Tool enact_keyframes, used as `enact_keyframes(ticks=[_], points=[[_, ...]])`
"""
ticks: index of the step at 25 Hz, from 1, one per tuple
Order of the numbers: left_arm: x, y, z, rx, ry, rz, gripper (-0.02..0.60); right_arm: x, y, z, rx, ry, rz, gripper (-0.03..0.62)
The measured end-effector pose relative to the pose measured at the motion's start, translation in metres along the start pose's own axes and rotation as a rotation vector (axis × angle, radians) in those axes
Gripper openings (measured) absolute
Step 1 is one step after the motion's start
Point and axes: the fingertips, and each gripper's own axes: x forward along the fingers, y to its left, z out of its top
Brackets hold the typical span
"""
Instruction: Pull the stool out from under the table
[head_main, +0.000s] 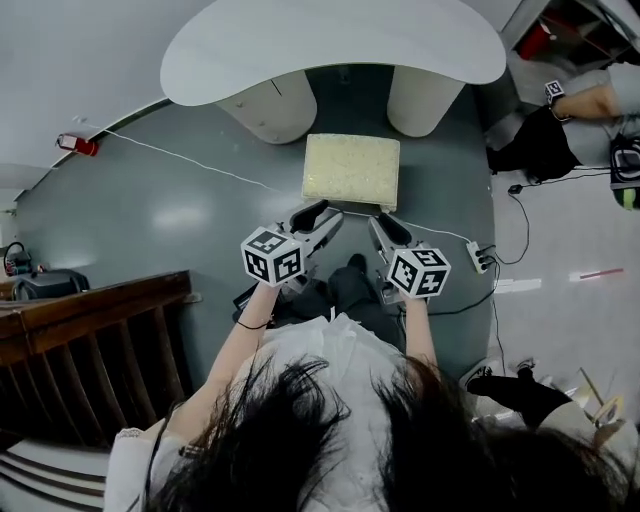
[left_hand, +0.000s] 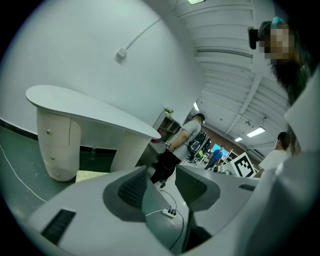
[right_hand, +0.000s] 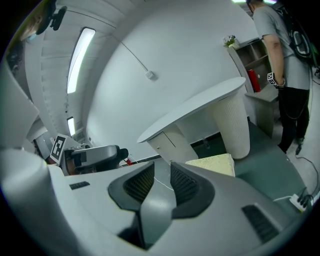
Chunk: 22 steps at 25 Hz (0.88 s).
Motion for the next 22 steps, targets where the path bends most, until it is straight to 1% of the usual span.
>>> enact_keyframes(ticks=[2, 5, 8, 11, 15, 19, 22], points=[[-0.011, 0.004, 0.0, 0.0, -0.004, 0.005, 0.178, 0.003, 0.006, -0.003, -0.012, 0.006, 0.002, 0.109], [-0.033, 0.01, -0.004, -0.008, -0.01, 0.01, 0.172, 0.007, 0.022, -0.012, -0.044, 0.016, 0.002, 0.109], [-0.063, 0.012, -0.016, -0.016, -0.011, 0.005, 0.172, 0.007, 0.045, -0.026, -0.073, 0.021, -0.001, 0.109], [-0.098, 0.011, -0.027, -0.008, -0.008, 0.001, 0.172, 0.007, 0.075, -0.043, -0.098, 0.017, 0.009, 0.109], [-0.151, 0.011, -0.042, 0.014, 0.001, -0.03, 0.172, 0.005, 0.124, -0.071, -0.117, 0.006, 0.012, 0.109], [-0.191, 0.002, -0.056, 0.061, 0.012, -0.061, 0.172, -0.007, 0.162, -0.09, -0.117, -0.027, 0.007, 0.109], [-0.227, -0.003, -0.076, 0.08, 0.017, -0.101, 0.172, -0.016, 0.196, -0.119, -0.111, -0.055, 0.0, 0.107]])
